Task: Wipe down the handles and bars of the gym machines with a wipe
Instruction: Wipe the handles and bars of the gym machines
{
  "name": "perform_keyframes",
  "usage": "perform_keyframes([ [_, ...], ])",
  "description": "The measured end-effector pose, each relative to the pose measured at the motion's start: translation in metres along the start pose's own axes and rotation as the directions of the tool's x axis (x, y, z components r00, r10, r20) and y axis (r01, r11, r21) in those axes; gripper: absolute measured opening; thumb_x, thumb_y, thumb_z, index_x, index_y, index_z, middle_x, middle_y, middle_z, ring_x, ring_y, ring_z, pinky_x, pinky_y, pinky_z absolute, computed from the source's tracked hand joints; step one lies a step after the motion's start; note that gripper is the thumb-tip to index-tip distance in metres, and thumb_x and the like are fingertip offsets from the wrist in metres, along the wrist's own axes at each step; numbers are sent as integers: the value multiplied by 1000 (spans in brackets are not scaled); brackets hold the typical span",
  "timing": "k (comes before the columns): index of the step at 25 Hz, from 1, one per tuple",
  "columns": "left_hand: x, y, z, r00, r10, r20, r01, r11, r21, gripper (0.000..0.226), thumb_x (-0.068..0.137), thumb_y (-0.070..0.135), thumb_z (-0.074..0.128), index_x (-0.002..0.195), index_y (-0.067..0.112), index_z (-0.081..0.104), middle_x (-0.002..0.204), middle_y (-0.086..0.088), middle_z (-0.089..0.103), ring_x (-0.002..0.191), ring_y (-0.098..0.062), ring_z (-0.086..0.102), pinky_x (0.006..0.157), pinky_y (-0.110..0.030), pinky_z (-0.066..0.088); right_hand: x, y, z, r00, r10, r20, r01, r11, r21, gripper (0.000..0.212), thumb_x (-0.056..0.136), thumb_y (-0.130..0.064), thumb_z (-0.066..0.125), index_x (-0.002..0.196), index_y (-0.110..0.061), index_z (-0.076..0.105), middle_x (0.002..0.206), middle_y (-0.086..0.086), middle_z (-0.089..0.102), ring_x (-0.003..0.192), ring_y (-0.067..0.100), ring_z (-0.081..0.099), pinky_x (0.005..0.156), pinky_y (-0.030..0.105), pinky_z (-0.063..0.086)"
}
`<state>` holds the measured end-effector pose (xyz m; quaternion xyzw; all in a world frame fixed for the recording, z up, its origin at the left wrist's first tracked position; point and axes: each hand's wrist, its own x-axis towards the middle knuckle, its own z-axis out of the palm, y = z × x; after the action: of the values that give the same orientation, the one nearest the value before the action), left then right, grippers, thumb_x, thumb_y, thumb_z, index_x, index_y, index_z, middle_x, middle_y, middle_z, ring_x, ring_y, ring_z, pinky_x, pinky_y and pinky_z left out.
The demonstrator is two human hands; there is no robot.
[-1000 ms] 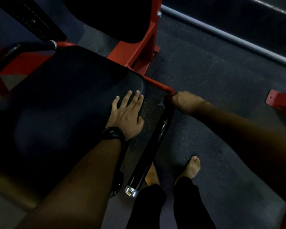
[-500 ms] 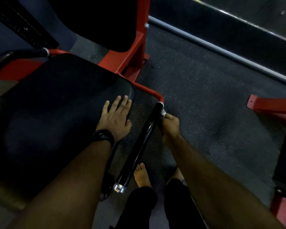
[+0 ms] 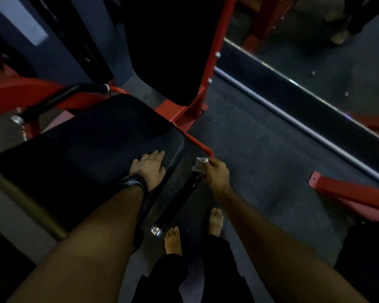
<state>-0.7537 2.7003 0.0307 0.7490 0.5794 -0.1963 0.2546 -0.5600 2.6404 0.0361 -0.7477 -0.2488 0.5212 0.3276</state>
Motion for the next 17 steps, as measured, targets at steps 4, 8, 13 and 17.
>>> perform_keyframes([
  [4, -11, -11, -40, 992, -120, -26, 116, 987, -111, 59, 102, 36, 36, 156, 25, 15, 162, 2, 18, 144, -22, 22, 114, -41, 22, 17, -59, 13, 976, -152, 158, 192, 941, -278, 35, 96, -38, 53, 92, -7, 69, 84, 5, 72, 77, 21, 68, 73, 38, 56],
  [8, -19, -33, -76, 951, -285, -123, 249, 937, -246, 57, 102, 36, 36, 155, 24, 18, 161, 1, 21, 144, -24, 23, 114, -43, 22, 41, -117, 42, 900, -260, 350, 405, 796, -450, 45, 95, -44, 53, 84, -3, 65, 79, 7, 67, 72, 19, 59, 71, 33, 48],
  [13, -18, -81, -81, 835, -525, -168, 416, 800, -432, 56, 101, 37, 38, 153, 24, 23, 158, 1, 27, 141, -23, 28, 111, -45, 27, 65, -149, 123, 773, -337, 537, 602, 656, -455, 36, 95, -39, 56, 67, -16, 54, 70, 1, 54, 66, 18, 54, 62, 27, 35],
  [17, 16, -138, -67, 715, -676, -177, 505, 676, -536, 56, 101, 39, 36, 153, 24, 23, 159, 2, 25, 142, -23, 25, 111, -43, 28, 96, -161, 199, 712, -310, 630, 663, 594, -456, 29, 95, -30, 56, 73, -11, 56, 82, 9, 61, 77, 21, 55, 64, 30, 34],
])
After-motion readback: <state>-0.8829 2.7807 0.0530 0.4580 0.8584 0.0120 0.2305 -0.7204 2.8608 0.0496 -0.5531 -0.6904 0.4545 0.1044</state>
